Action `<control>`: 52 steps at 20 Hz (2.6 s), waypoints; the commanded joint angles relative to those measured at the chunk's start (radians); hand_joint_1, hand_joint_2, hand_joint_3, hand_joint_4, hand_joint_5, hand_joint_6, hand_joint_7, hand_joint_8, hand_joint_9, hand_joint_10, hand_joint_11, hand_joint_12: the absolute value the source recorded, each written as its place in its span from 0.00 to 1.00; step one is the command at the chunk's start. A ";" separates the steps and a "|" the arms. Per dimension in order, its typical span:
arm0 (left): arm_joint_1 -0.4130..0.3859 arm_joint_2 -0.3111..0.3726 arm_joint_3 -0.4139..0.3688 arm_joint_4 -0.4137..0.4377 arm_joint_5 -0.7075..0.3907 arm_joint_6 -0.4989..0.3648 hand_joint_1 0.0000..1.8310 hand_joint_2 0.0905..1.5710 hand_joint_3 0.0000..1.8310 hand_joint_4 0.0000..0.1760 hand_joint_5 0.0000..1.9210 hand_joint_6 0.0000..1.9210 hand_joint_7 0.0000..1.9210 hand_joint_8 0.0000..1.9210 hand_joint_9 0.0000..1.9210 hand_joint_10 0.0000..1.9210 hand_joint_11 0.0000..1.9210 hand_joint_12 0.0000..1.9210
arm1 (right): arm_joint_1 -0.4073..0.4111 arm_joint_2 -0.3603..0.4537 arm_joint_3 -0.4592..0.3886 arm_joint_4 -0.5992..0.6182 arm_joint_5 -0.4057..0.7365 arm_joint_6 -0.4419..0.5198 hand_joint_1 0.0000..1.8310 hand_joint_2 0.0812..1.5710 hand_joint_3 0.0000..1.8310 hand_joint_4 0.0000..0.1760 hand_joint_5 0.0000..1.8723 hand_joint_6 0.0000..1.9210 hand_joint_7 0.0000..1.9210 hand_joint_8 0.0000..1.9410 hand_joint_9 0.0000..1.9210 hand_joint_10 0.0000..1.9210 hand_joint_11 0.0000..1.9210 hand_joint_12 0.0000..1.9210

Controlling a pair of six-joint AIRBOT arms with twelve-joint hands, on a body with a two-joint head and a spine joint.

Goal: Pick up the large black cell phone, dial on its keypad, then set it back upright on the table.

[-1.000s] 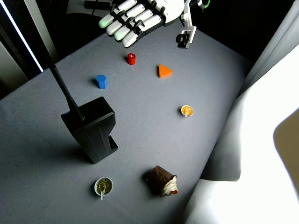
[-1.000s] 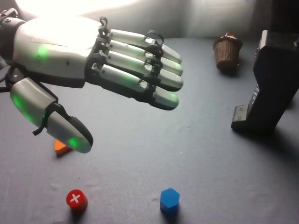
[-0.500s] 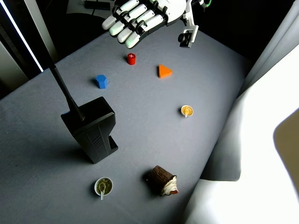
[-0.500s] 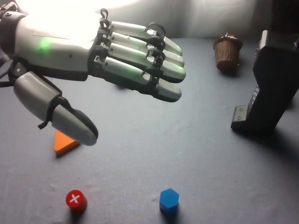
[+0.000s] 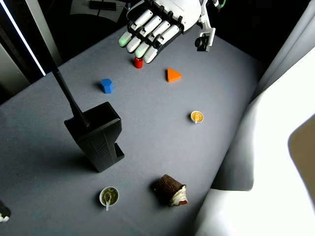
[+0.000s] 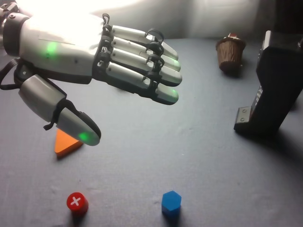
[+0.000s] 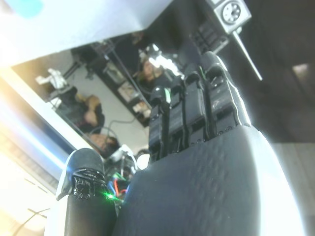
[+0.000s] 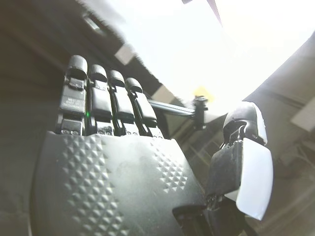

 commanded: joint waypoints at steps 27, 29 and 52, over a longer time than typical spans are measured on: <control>-0.056 -0.016 -0.015 -0.065 -0.062 0.029 0.01 0.75 0.00 0.24 0.09 0.00 0.08 0.00 0.07 0.00 0.00 0.21 | 0.264 -0.152 0.150 -0.036 -0.030 -0.016 0.41 0.60 0.00 0.00 0.00 0.00 0.00 0.00 0.00 0.00 0.00 0.00; -0.056 -0.016 -0.018 -0.068 -0.038 0.027 0.03 0.74 0.00 0.24 0.10 0.00 0.08 0.00 0.08 0.00 0.00 0.22 | 0.271 -0.157 0.153 -0.040 -0.030 -0.015 0.41 0.60 0.00 0.00 0.00 0.00 0.00 0.00 0.00 0.00 0.00 0.00; -0.044 0.008 -0.019 -0.156 0.056 -0.037 0.03 0.74 0.00 0.24 0.11 0.00 0.10 0.00 0.09 0.00 0.00 0.24 | 0.386 -0.177 0.187 -0.045 -0.076 -0.024 0.40 0.64 0.00 0.00 0.00 0.00 0.00 0.00 0.00 0.00 0.00 0.00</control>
